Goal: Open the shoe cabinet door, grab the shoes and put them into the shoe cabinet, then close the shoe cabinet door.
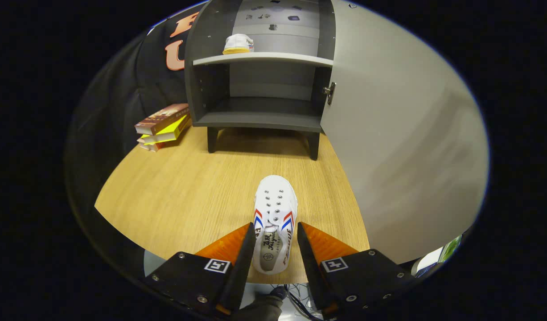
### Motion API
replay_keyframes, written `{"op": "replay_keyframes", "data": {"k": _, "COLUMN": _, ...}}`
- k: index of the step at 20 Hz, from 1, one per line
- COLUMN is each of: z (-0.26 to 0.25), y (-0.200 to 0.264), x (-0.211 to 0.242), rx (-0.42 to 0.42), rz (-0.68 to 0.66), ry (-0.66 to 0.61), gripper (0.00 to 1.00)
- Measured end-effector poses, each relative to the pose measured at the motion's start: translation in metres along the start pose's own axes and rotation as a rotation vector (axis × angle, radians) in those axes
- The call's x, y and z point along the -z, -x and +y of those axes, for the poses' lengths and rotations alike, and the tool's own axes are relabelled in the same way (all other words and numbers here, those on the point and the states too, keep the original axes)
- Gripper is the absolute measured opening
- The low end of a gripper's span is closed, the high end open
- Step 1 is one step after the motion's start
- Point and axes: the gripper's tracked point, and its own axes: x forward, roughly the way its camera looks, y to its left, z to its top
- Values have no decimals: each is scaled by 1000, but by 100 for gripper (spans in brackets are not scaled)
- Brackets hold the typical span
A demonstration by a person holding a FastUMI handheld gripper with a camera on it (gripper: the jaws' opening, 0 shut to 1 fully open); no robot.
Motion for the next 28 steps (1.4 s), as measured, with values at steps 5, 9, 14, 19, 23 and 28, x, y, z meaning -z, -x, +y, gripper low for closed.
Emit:
{"op": "replay_keyframes", "data": {"k": 5, "z": -8, "y": -40, "x": 19, "rx": 39, "rz": 69, "ry": 54, "gripper": 61}}
{"op": "replay_keyframes", "data": {"k": 9, "z": -7, "y": -57, "x": 29, "rx": 18, "rz": 124, "ry": 42, "gripper": 62}}
{"op": "replay_keyframes", "data": {"k": 14, "z": -10, "y": -68, "x": 43, "rx": -20, "rz": 202, "ry": 14, "gripper": 58}}
{"op": "replay_keyframes", "data": {"k": 19, "z": -6, "y": -82, "x": 46, "rx": -49, "rz": 246, "ry": 29, "gripper": 55}}
{"op": "replay_keyframes", "data": {"k": 23, "z": -5, "y": -85, "x": 46, "rx": -80, "rz": 268, "ry": 13, "gripper": 53}}
{"op": "replay_keyframes", "data": {"k": 28, "z": -4, "y": -85, "x": 46, "rx": -68, "rz": 268, "ry": -47, "gripper": 45}}
